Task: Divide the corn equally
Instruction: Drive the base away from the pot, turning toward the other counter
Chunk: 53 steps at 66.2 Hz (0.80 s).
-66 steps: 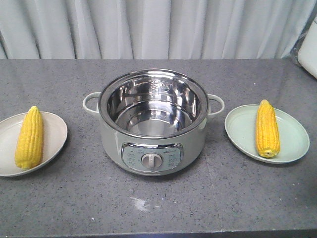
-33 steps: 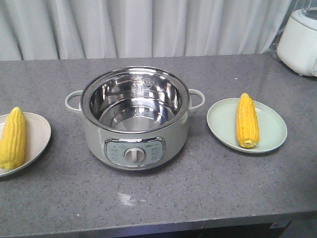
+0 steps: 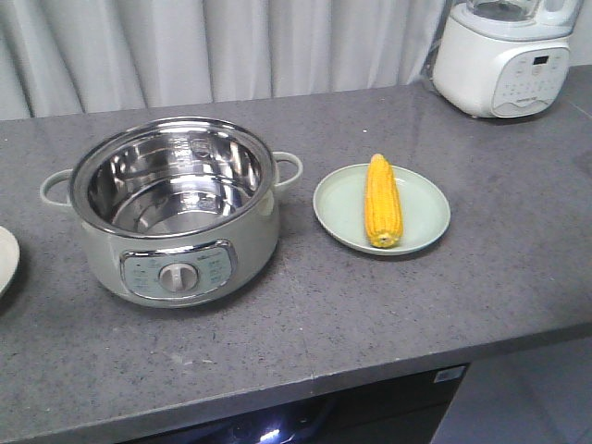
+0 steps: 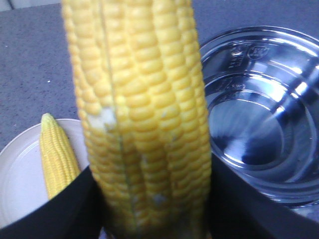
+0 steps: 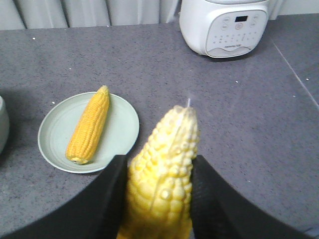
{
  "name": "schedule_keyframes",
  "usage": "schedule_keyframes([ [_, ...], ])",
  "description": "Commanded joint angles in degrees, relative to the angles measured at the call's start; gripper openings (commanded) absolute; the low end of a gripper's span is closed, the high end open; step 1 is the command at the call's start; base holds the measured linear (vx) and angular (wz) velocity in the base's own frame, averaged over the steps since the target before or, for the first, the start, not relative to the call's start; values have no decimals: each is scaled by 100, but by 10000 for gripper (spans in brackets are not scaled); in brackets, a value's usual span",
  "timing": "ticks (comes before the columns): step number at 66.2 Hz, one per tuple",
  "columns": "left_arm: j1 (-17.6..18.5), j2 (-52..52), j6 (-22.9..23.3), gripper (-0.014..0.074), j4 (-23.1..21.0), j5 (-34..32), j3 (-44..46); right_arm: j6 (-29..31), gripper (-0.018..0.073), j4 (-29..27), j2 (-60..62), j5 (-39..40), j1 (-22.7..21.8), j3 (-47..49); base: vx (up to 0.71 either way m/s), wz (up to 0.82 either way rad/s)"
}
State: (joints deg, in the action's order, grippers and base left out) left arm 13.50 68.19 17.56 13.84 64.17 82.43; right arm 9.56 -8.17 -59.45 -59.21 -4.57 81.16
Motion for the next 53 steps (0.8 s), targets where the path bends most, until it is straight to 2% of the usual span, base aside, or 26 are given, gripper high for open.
schedule_keyframes([
  [1, 2, -124, 51, 2, 88, -368, 137, 37, 119, -14, 70, 387, -54, 128, -5, -31],
  [53, 2, -124, 51, 2, 88, -368, 137, 37, 119, -14, 70, 387, -54, 128, -7, -35],
])
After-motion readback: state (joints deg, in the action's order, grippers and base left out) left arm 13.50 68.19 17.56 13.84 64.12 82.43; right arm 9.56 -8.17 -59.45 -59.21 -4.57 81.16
